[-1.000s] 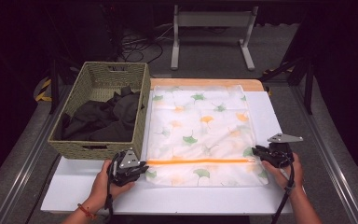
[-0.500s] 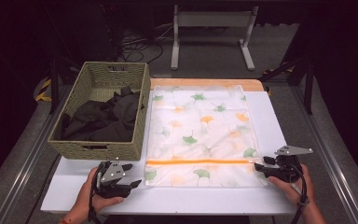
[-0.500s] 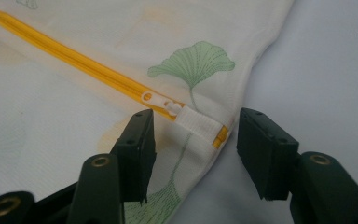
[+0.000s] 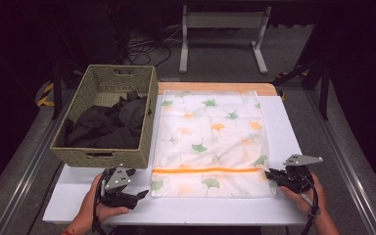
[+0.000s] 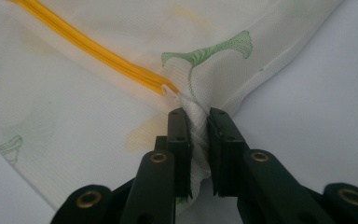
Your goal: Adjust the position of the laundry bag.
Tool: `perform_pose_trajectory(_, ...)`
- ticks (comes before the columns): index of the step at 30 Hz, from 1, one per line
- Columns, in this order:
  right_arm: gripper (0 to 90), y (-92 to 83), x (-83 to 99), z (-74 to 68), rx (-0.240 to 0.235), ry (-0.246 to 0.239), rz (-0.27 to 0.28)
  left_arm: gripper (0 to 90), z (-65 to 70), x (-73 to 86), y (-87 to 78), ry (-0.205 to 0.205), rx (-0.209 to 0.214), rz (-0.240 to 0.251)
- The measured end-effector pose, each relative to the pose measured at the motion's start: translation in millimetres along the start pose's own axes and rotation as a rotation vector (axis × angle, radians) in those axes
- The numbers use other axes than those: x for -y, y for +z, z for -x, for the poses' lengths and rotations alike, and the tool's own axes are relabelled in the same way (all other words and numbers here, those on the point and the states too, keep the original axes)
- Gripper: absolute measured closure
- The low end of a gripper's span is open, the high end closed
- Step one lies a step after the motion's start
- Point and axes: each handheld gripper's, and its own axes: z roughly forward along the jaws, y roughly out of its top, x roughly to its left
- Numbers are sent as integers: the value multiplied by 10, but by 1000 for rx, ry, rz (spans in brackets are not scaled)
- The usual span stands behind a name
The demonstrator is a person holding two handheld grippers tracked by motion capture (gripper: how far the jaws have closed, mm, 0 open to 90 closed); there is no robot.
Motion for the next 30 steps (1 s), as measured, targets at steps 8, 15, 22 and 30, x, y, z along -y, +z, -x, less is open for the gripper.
perform_pose_trajectory(8, 745, -80, 33, 113, -104, 89, 52, 170, 5, 13, 2, 3, -14, -7)
perform_pose_trajectory(15, 614, -84, 124, 146, -123, 133, 37, 164, 3, 19, 7, 5, -20, -13)
perform_pose_trajectory(22, 492, -210, 150, 1, 79, 70, 10, 163, 6, 27, 9, 5, -24, -21)
perform_pose_trajectory(30, 584, -132, 193, -45, 72, 51, 33, 162, 29, 14, 9, 16, -15, -17)
